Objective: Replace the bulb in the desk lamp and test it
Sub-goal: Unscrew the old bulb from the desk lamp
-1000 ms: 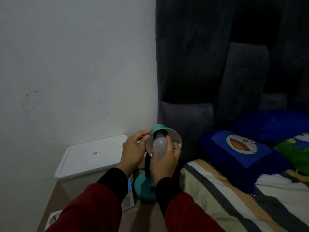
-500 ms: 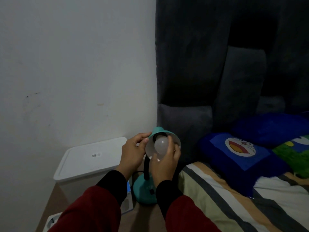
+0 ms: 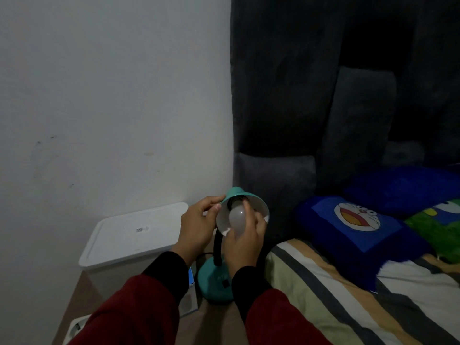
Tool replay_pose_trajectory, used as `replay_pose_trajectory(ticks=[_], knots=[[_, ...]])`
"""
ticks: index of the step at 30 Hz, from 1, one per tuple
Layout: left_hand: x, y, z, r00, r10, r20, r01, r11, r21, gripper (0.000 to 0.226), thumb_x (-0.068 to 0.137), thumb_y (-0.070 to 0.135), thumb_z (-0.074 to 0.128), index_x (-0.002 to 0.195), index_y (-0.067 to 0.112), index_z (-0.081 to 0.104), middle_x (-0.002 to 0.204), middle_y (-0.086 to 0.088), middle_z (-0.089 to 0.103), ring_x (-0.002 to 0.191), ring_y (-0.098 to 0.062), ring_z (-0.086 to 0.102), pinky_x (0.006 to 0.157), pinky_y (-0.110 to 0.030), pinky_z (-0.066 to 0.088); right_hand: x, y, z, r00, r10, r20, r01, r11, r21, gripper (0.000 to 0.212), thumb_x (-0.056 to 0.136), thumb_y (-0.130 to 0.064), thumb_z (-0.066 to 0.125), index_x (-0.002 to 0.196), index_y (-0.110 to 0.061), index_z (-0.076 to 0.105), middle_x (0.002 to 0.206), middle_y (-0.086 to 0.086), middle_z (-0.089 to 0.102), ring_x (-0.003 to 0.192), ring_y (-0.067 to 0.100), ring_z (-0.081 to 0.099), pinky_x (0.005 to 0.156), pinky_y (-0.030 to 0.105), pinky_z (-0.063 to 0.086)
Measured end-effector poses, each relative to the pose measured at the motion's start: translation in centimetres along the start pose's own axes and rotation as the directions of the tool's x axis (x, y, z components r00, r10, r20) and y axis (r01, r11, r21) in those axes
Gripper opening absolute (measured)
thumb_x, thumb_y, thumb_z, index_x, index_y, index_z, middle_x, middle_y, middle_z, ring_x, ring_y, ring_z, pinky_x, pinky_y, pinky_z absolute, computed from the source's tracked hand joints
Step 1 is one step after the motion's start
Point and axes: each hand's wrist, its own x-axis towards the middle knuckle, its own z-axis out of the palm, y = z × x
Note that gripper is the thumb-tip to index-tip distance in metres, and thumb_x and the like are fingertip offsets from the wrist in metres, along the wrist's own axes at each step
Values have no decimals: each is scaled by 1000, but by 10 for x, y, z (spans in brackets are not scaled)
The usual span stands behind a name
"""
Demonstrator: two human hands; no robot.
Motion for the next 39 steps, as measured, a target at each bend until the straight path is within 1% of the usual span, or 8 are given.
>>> replay_pose_trajectory(ticks=[4, 7, 11, 13, 26, 31, 34, 39], knots=[[0, 1, 0, 1000, -1, -10, 1, 1000, 0, 25, 94, 16, 53, 107, 28, 71, 109, 1, 72, 104, -20, 66, 96, -46, 53, 0, 1, -2, 997, 71, -12, -71, 997, 6, 78, 81, -18, 71, 146, -20, 28, 153, 7, 24, 137, 22, 34, 107, 24, 33], [-1, 1, -1, 1000, 9, 0, -9, 1000, 12, 25, 94, 18, 53, 104, 32, 70, 108, 2, 72, 104, -20, 66, 96, -46, 53, 0, 3, -1, 1000, 2, 15, -2, 999, -42, 69, 84, -6, 65, 143, -23, 33, 150, 4, 24, 137, 20, 33, 101, 15, 27], [0, 1, -1, 1000, 7, -3, -7, 1000, -1, 29, 94, 18, 53, 95, 42, 69, 109, 2, 73, 105, -20, 66, 95, -47, 54, 4, 0, 0, 999, 45, -14, -45, 999, 16, 75, 77, -21, 74, 141, -22, 34, 145, 5, 28, 130, 22, 41, 105, 27, 39], [-1, 2, -1, 1000, 6, -5, -6, 1000, -4, 31, 94, 17, 53, 91, 44, 68, 108, 1, 73, 105, -21, 66, 95, -46, 53, 3, 0, 0, 1000, -28, -6, 27, 998, -54, 66, 81, -13, 69, 139, -20, 38, 143, 4, 29, 131, 21, 41, 104, 22, 34], [-5, 6, -1, 1000, -2, -10, 2, 999, 49, 25, 94, 18, 53, 111, 28, 69, 111, -2, 72, 106, -21, 65, 97, -47, 52, -5, 4, -14, 998, -39, -49, 35, 995, -92, 69, 80, -12, 70, 140, -19, 38, 144, 5, 35, 129, 23, 44, 104, 29, 43], [-18, 21, -6, 999, -32, -30, 36, 988, 149, 40, 95, 24, 52, 134, 32, 48, 120, -7, 65, 106, -20, 60, 100, -34, 48, -13, 4, -36, 999, -32, 13, 33, 996, -84, 71, 79, -19, 72, 140, -22, 36, 143, 4, 40, 125, 18, 47, 84, 12, 36], [-29, 26, -14, 998, -52, -20, 55, 961, 270, 43, 95, 26, 52, 137, 23, 45, 124, -9, 63, 105, -17, 58, 91, -24, 40, -19, 6, -53, 995, -59, 84, 64, 996, -60, 75, 78, -18, 73, 142, -27, 34, 143, 2, 42, 126, 18, 48, 81, 5, 39], [-50, 16, -36, 993, -116, 19, 89, 850, 519, 36, 94, 24, 53, 128, 13, 56, 126, -12, 64, 116, -26, 58, 101, -29, 40, -27, 6, -76, 969, -102, 225, 128, 986, -105, 62, 76, -19, 74, 131, -28, 45, 133, 3, 48, 112, 18, 54, 94, 36, 53]])
